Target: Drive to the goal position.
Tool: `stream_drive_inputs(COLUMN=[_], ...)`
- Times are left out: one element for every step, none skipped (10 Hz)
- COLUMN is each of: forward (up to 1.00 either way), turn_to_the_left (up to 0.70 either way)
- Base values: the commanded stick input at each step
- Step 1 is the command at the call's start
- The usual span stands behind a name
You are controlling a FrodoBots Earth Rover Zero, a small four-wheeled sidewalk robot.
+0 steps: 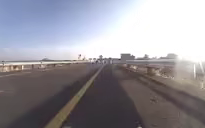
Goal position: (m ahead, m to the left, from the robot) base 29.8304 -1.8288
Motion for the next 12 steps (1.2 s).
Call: stream_drive_inputs(forward=[0.50,0.50,0.50,0.50,0.50,0.50,0.50,0.50,0.50,0.50,0.50,0.50], turn_to_the_left=[0.00,0.00,0.00,0.00,0.00,0.00,0.00,0.00,0.00,0.00,0.00,0.00])
